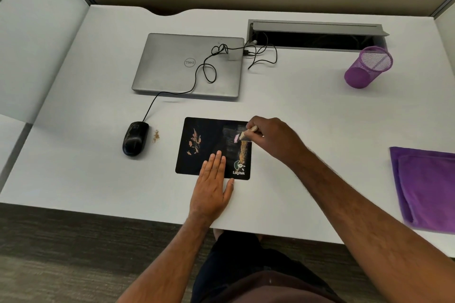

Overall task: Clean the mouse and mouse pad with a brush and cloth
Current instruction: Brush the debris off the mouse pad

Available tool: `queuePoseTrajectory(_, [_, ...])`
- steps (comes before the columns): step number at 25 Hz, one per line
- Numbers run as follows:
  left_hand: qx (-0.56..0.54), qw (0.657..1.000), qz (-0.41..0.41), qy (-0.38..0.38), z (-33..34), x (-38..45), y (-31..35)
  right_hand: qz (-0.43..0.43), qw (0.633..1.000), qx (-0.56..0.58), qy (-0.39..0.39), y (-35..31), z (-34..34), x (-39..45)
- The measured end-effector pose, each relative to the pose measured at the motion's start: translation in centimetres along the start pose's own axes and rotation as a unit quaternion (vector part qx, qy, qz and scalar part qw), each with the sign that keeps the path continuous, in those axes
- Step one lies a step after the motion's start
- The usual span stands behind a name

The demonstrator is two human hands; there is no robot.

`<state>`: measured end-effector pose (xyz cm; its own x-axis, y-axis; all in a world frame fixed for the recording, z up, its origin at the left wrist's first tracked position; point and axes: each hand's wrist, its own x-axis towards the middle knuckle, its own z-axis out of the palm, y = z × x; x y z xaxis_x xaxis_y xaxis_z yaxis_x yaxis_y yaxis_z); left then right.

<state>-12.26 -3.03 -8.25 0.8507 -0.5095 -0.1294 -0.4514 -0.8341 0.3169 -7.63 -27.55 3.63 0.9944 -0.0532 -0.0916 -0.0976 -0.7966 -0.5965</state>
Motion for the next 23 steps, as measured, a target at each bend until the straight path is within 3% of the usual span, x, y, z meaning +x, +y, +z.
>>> queuePoseTrajectory(6, [-0.011,1.0,0.002,0.003,-0.1,-0.1,0.1,0.052,0.997,-0.045,0.021,1.7,-1.8,-0.4])
queuePoseTrajectory(9, [-0.011,1.0,0.001,-0.001,-0.2,-0.1,0.1,0.029,0.998,-0.03,0.056,1.2,-2.1,-0.4])
queuePoseTrajectory(16, [-0.01,1.0,0.001,-0.003,-0.2,0.0,0.1,0.012,0.999,-0.031,-0.001,0.6,-0.4,-0.8])
queuePoseTrajectory(20, [-0.012,1.0,0.004,-0.003,-0.1,-0.1,0.1,0.017,0.996,-0.077,0.032,1.7,-1.5,-1.5])
queuePoseTrajectory(23, [-0.009,1.0,0.006,0.0,-0.2,-0.1,0.1,0.002,0.998,-0.035,0.049,1.0,-1.5,-1.7])
